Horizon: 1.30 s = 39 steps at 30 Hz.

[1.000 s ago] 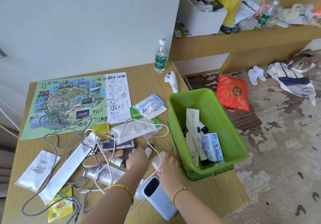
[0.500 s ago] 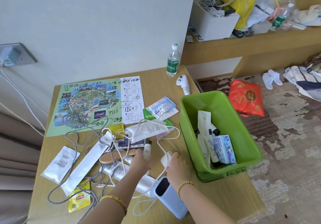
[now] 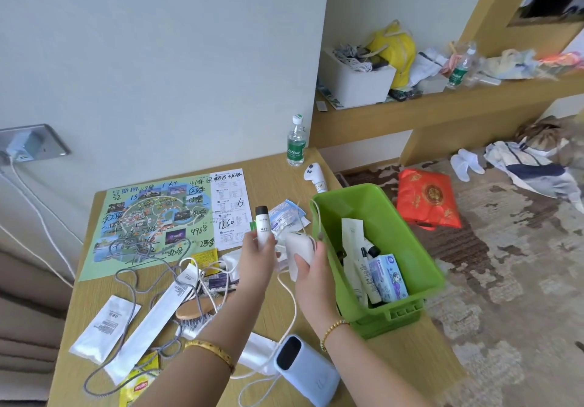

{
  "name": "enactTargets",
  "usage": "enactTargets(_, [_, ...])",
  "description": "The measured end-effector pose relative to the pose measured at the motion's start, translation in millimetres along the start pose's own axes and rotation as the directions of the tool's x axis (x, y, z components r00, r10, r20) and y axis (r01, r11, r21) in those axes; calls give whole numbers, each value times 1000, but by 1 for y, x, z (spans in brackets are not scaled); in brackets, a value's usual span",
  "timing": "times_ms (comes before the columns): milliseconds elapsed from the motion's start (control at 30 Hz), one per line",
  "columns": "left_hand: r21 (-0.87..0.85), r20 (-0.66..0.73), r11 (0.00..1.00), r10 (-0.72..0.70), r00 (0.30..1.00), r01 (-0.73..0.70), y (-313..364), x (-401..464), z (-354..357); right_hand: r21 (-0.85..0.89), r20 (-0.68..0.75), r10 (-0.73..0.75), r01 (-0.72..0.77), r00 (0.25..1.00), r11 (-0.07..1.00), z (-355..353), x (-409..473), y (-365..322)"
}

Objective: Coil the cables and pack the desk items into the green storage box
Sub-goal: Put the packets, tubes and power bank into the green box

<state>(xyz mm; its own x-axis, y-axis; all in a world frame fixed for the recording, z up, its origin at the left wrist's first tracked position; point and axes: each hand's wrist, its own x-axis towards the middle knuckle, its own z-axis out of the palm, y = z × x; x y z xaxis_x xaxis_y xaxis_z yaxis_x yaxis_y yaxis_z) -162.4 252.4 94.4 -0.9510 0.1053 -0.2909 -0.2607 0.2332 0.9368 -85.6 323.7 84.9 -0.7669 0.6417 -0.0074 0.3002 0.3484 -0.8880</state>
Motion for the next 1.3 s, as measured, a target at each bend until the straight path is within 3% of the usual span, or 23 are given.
enactTargets(167, [6,55,994,108,993,-109,50,-7,23,148,-105,-55,70,993,987,-38,23,-21])
enactTargets(300, [160,291,985,15,957,-64,66,-14,59,122,-166,-15,36,986,992,-80,45,-15])
enactTargets(433, [269,498,963,-114,860,-28,70,-28,103,-107,-73,141,-148,987,983,-126,66,13])
enactTargets(567, [373,542,923,-297,787,92,58,-35,141,-331,-34,195,-195,980,923,-152,76,41])
enactTargets(733, [602,473,796,-292,831,-63,37,-27,168,-526,108,192,-108,975,844,-160,91,61])
enactTargets(833, [688,482,714,-315,818,-130,32,-23,172,-601,202,213,-51,956,797,-158,99,66])
enactTargets(967, [703,487,678,-236,841,-217,34,-14,168,-638,266,228,-6,937,770,-145,109,69])
enactTargets(1133, [623,410,694,104,906,-361,39,-10,144,-660,339,231,55,912,750,-123,116,71])
enactTargets(1300, [497,363,726,323,874,-475,29,-18,105,-774,358,223,155,907,614,-108,105,76])
